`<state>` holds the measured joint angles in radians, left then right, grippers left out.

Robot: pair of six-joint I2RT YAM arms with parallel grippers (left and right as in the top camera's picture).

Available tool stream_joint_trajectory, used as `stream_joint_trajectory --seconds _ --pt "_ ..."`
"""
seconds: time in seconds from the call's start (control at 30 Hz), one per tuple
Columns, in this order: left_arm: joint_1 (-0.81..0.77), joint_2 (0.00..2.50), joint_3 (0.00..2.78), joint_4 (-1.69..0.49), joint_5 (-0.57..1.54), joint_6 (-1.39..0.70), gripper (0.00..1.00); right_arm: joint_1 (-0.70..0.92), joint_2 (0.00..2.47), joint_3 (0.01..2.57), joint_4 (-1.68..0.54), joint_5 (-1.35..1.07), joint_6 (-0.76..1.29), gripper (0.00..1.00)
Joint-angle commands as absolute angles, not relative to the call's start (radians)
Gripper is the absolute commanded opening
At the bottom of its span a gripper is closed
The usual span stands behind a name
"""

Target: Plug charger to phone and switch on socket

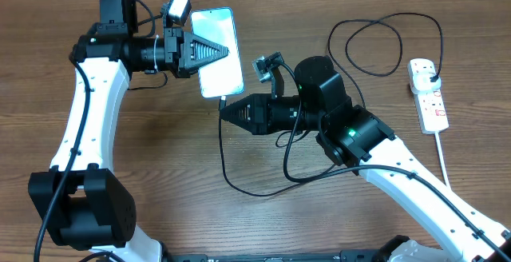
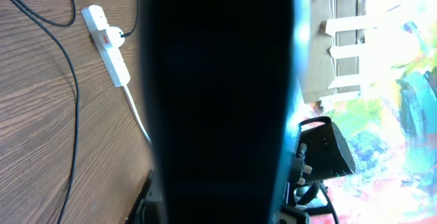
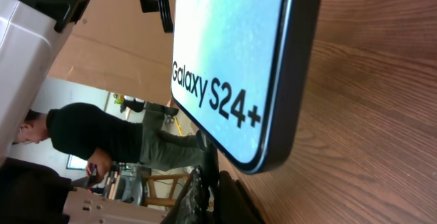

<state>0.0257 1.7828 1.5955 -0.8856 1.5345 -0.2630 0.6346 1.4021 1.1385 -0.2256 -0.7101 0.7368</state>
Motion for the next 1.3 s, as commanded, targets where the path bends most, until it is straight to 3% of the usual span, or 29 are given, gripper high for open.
stream_joint_trajectory --seconds 0.0,0.33,0.57,0.67,0.87,0.93,0.97,1.0,1.17,1.27 --pt "0.018 1.779 1.604 -0.878 1.580 -0.247 0.04 0.626 1.405 1.145 -0.218 -0.736 0.698 0.04" --pt "0.060 1.779 1.604 -0.752 1.531 -0.252 0.04 0.626 1.405 1.145 -0.289 -0.772 0.585 0.04" --pt "0.103 1.779 1.604 -0.763 1.318 -0.251 0.04 0.556 1.405 1.145 -0.614 -0.720 0.382 0.04" --pt "0.103 1.779 1.604 -0.763 1.271 -0.251 0.04 0.508 1.405 1.145 -0.751 -0.589 0.312 0.04" --pt "0.109 1.779 1.604 -0.815 1.092 -0.250 0.04 0.510 1.529 1.145 -0.730 -0.459 0.401 0.04" --pt "0.132 1.779 1.604 -0.814 1.093 -0.261 0.04 0.523 1.582 1.160 -0.717 -0.467 0.414 0.12" --pt "0.144 1.779 1.604 -0.815 1.093 -0.272 0.04 0.524 1.605 1.180 -0.723 -0.468 0.419 0.27" --pt "0.167 1.779 1.604 -0.818 1.095 -0.278 0.04 0.523 1.626 1.209 -0.738 -0.466 0.419 0.36" --pt "0.308 1.779 1.604 -0.849 1.161 -0.335 0.04 0.524 1.785 1.515 -0.920 -0.352 0.395 0.44" --pt "0.395 1.779 1.604 -0.704 1.276 -0.561 0.04 0.524 1.867 1.661 -0.982 -0.311 0.384 0.47"
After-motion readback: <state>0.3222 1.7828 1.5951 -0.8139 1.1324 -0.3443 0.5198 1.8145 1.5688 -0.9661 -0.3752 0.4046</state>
